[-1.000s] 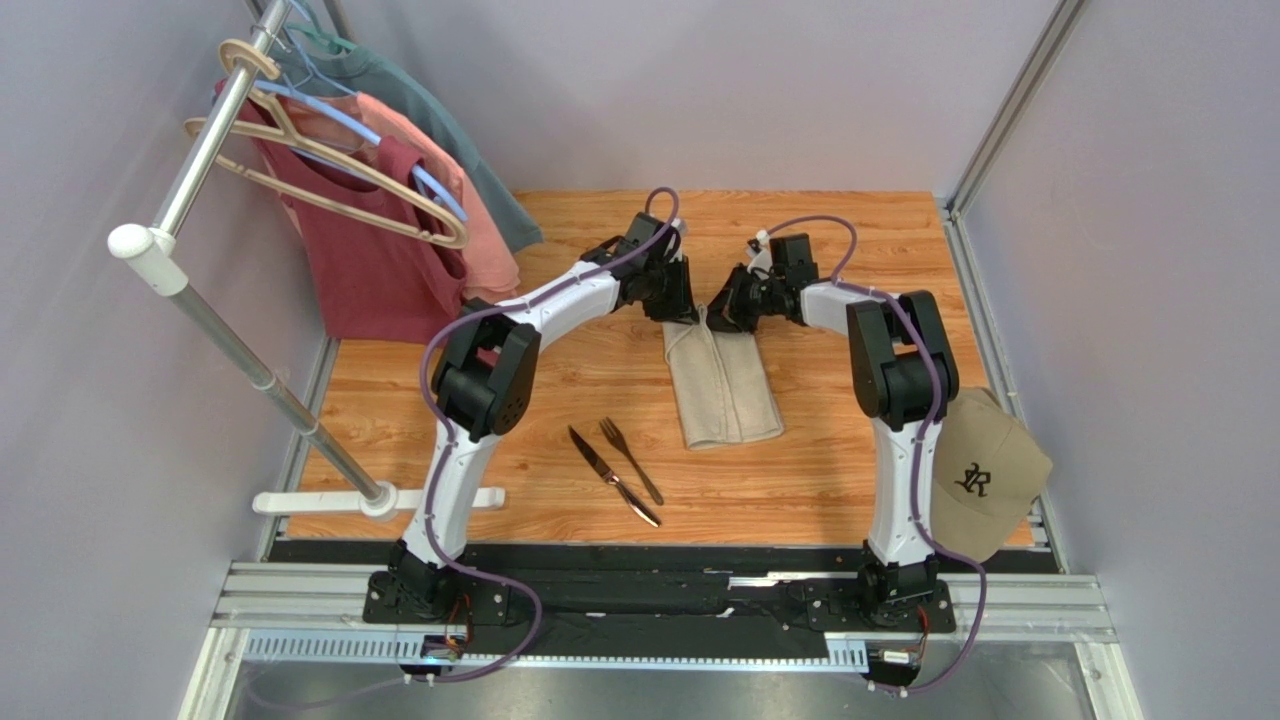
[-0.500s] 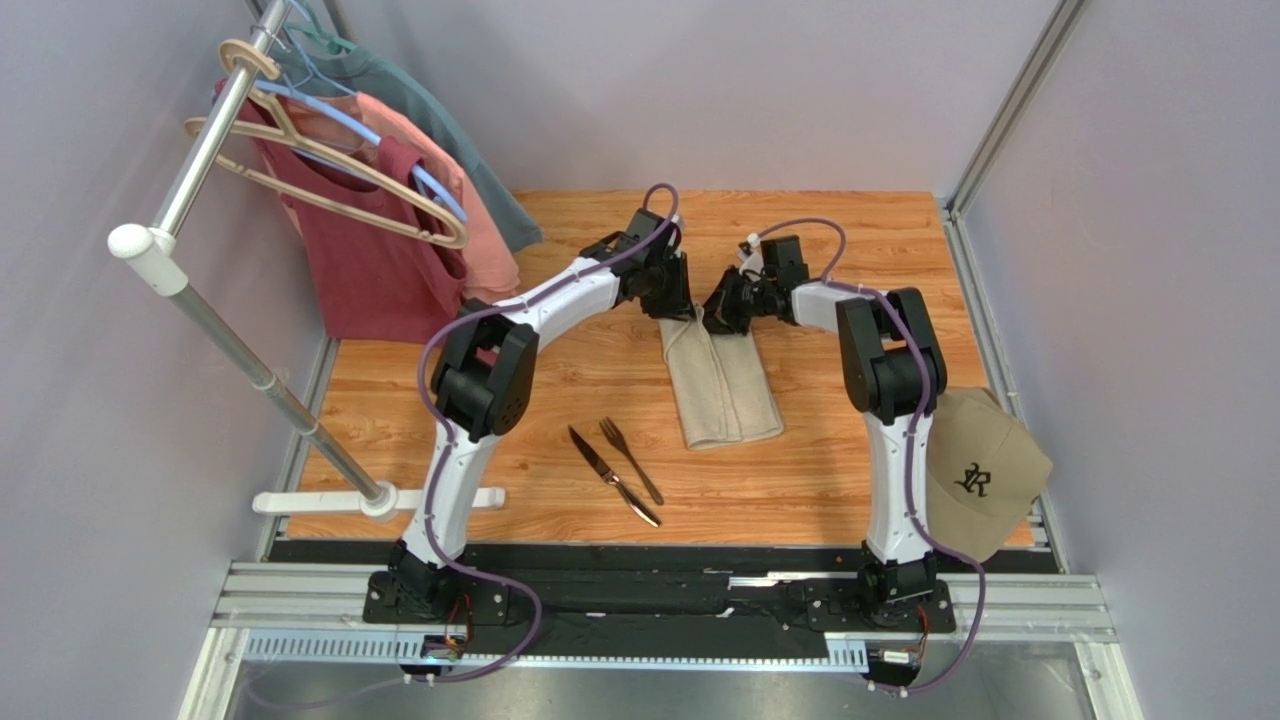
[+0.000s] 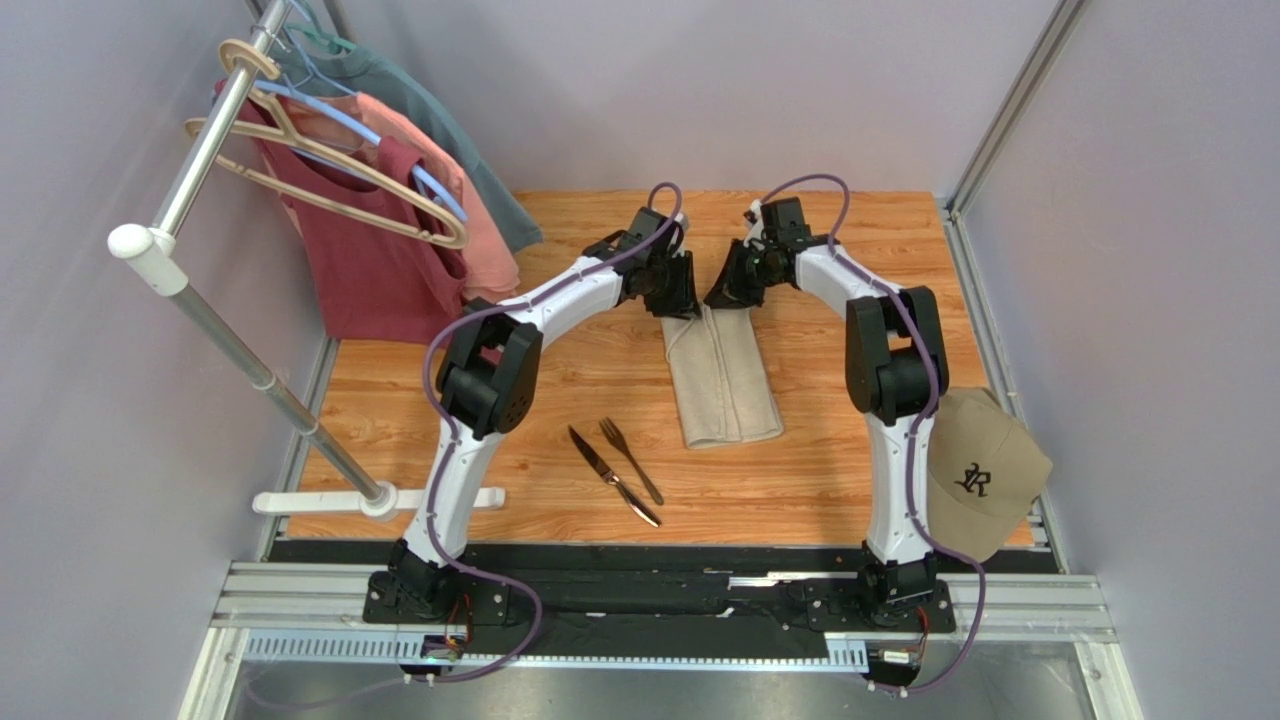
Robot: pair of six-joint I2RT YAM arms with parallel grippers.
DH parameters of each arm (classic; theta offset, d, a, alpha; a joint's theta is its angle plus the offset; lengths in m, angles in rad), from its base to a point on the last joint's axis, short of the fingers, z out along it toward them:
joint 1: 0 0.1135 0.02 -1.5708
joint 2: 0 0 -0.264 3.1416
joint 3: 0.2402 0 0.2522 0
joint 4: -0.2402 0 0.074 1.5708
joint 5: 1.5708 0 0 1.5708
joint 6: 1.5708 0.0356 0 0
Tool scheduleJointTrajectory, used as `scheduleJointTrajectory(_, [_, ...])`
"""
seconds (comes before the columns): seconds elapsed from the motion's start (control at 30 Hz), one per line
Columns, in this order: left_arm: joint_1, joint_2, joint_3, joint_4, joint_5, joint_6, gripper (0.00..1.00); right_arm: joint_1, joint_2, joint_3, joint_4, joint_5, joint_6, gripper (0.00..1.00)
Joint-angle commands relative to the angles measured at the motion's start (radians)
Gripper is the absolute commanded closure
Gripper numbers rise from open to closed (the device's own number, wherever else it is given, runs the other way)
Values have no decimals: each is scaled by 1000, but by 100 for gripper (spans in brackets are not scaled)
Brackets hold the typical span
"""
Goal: Fold the napkin into a case and place the utensils inside
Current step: Smooth out the 2/3-rectangle-folded napkin at the center of the board.
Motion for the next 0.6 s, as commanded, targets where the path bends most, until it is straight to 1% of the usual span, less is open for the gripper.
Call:
scheduleJointTrajectory(0.0, [-3,-59,29,32,55,27,66,-13,-113,78,-213,226,-131,93])
scheduleJointTrajectory(0.07, [-5,-84,-1,37,63,25,64,-13,-148,36,-233,270,-148,92])
scheduleJointTrajectory(0.1, [-6,-105,-12,40,68,24,63,-13,-199,8,-227,294,-145,91])
scheduleJointTrajectory(0.13, [-8,-115,-27,37,71,22,62,-10,-220,-65,-219,307,-142,90])
scheduleJointTrajectory(0.17, [-12,-126,-31,32,74,22,62,-8,-251,-101,-212,310,-142,88])
scheduleJointTrajectory(0.2, [-17,-130,-35,30,77,22,62,-7,-279,-148,-178,317,-140,86])
scheduleJointTrajectory(0.23, [-20,-133,-44,27,78,22,62,-2,-341,-235,-157,319,-136,84])
scheduleJointTrajectory(0.27, [-23,-136,-48,27,83,23,62,1,-369,-286,-132,313,-129,78])
scheduleJointTrajectory(0.3, [-31,-135,-48,30,89,25,62,9,-392,-323,-89,278,-123,77])
scheduleJointTrajectory(0.33, [-34,-127,-46,35,95,24,64,9,-420,-349,-77,253,-114,76])
scheduleJointTrajectory(0.37, [-34,-103,-40,37,111,19,69,13,-431,-404,-60,223,-94,76])
scheduleJointTrajectory(0.4, [-33,-86,-28,23,117,8,72,22,-441,-428,-32,175,-91,77])
scheduleJointTrajectory(0.43, [-32,-69,12,6,121,10,75,32,-460,-457,-20,160,-88,78])
scheduleJointTrajectory(0.47, [-32,-48,29,-5,115,16,80,41,-471,-504,-5,144,-89,80])
scheduleJointTrajectory(0.57, [-32,-43,48,-14,94,31,85,75,-509,-570,61,74,-80,82])
